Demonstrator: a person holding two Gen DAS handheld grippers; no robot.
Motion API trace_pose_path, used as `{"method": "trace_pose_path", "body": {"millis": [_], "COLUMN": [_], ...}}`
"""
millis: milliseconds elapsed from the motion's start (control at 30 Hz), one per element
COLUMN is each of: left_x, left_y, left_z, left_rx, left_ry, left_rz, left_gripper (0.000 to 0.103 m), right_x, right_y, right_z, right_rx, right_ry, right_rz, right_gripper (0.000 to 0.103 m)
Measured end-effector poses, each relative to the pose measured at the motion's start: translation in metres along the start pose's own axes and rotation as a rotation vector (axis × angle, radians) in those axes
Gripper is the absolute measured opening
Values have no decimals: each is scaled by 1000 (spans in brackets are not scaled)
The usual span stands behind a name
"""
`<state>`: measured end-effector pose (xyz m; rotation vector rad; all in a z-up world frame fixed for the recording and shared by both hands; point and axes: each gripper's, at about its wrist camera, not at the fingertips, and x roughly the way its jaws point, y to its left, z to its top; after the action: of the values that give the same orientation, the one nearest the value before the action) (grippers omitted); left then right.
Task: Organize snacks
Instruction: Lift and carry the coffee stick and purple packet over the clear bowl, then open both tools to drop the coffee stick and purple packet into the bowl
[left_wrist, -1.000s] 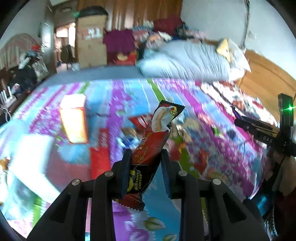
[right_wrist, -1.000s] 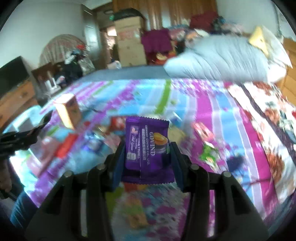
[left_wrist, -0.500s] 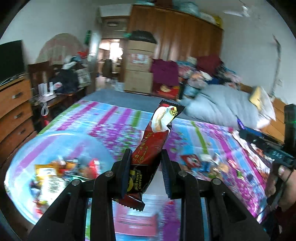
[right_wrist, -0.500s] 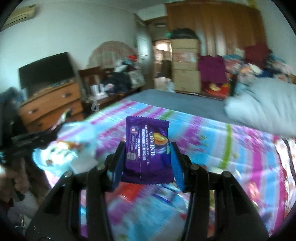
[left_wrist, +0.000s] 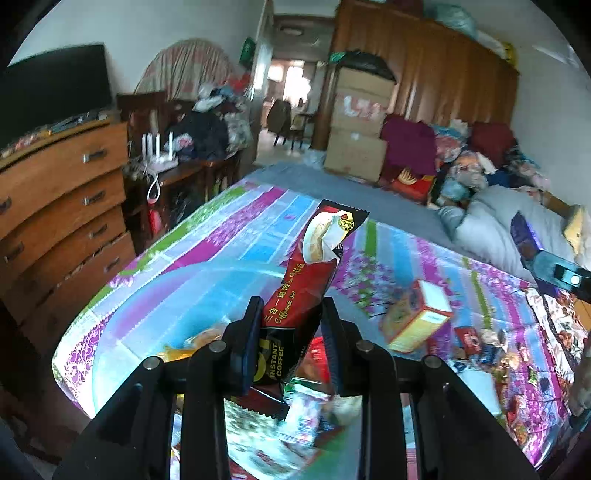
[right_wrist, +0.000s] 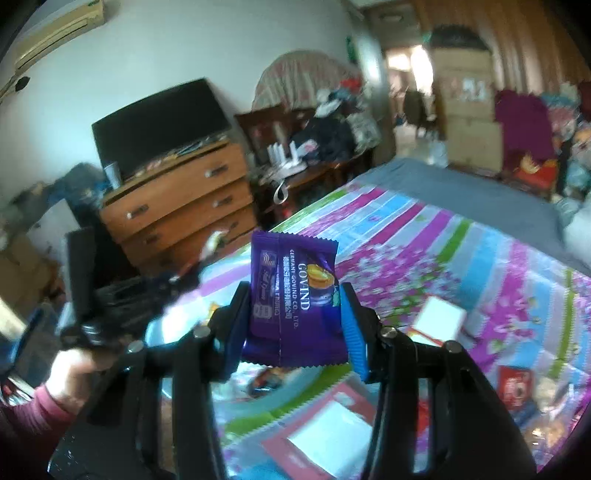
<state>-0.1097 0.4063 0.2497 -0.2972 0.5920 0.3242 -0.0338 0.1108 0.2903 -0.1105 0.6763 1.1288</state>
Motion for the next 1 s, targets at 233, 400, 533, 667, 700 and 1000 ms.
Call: {"method": "trace_pose_path", "body": {"millis": [233,400,533,667,700,1000], "left_x": [57,90,108,113,113,115], "left_y": [28,32,37,42,42,43], "left_z": [-2,-4,-6,-9,-9,-10], "left_rx": [-23,-22,-28,-39,-37,-36], "left_ry": [140,225,273,288,291,289], "left_rz": [36,50,72,75,76,67], "left_gripper": [31,31,31,31,31,31], "right_x": [65,106,123,124,125,129], "right_y": [13,14,17,26,27,26], "right_z": [12,11,9,8,9,7], "right_rx": [31,63,89,78,73,73], "right_ry": [157,289,356,369,372,385], "right_rz": [30,32,35,44,44,37], "right_gripper": [47,47,47,48,48,48]}}
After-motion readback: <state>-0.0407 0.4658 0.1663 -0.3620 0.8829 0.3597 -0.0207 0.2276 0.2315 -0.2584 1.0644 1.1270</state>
